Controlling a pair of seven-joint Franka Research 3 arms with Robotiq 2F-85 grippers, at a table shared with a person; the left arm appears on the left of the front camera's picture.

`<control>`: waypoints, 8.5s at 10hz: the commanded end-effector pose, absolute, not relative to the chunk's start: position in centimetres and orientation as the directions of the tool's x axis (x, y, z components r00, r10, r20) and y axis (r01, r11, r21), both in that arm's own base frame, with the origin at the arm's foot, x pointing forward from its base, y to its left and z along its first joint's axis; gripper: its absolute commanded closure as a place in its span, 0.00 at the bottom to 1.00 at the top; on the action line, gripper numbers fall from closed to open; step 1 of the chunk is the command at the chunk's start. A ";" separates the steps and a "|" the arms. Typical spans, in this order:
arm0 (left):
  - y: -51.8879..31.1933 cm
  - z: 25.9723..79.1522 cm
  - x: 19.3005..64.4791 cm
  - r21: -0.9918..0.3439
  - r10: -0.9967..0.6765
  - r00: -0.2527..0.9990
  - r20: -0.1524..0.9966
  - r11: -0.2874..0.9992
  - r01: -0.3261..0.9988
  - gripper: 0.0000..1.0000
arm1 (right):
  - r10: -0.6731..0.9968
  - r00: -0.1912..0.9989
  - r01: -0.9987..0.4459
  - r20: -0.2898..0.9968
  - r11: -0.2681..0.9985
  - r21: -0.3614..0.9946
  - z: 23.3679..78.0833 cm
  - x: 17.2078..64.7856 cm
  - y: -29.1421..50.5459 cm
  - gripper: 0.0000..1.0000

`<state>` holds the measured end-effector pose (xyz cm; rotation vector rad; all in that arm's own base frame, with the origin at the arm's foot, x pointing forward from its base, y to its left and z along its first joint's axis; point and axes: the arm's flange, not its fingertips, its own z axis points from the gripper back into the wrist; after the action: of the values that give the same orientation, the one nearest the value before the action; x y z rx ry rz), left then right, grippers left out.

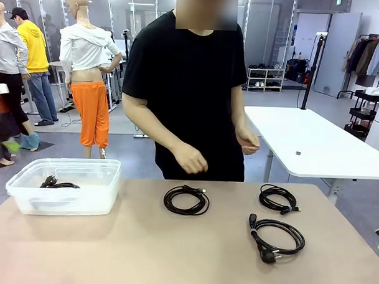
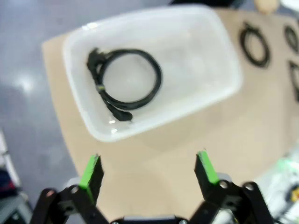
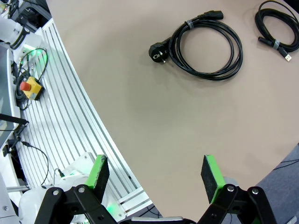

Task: Organize and store the cables.
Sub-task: Place the Power Cable into the Organizing box.

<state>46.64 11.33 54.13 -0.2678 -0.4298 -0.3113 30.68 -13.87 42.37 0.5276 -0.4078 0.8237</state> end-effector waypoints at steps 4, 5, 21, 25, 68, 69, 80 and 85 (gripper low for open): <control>11.3 49.8 33.7 -0.056 -0.393 0.679 0.621 0.841 0.538 0.01 | 0.569 0.616 -0.775 0.544 0.562 0.289 42.5 30.7 -13.9 0.00; 10.2 48.7 33.0 -0.018 -0.432 0.656 0.619 0.827 0.561 0.01 | 0.569 0.616 -0.775 0.544 0.562 0.289 42.5 30.7 -13.9 0.00; 10.8 49.9 33.5 -0.046 -0.441 0.654 0.615 0.808 0.588 0.01 | 0.528 0.811 -0.585 0.252 0.732 0.350 44.9 37.8 -4.4 0.00; 10.8 49.9 33.5 -0.046 -0.441 0.654 0.615 0.808 0.588 0.01 | 0.535 0.831 -0.555 0.151 0.779 0.292 44.1 44.5 6.0 0.00; 10.8 49.9 33.5 -0.046 -0.441 0.654 0.615 0.808 0.588 0.01 | 0.198 0.964 -0.191 0.176 0.980 -0.058 41.8 48.9 16.7 1.00; 10.8 49.9 33.5 -0.046 -0.441 0.654 0.615 0.808 0.588 0.01 | 0.198 0.964 -0.191 0.176 0.980 -0.058 41.8 48.9 16.7 1.00; 10.8 49.9 33.5 -0.046 -0.441 0.654 0.615 0.808 0.588 0.01 | 0.256 0.944 -0.232 0.207 0.963 -0.136 42.6 50.7 40.7 0.82; 10.8 49.9 33.5 -0.046 -0.441 0.654 0.615 0.808 0.588 0.01 | 0.332 0.928 -0.304 0.169 0.937 -0.171 38.0 50.9 51.8 0.82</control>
<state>33.42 10.96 49.77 -0.2615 -0.6285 -0.5996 49.63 51.40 37.20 -0.1149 -0.1742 0.3427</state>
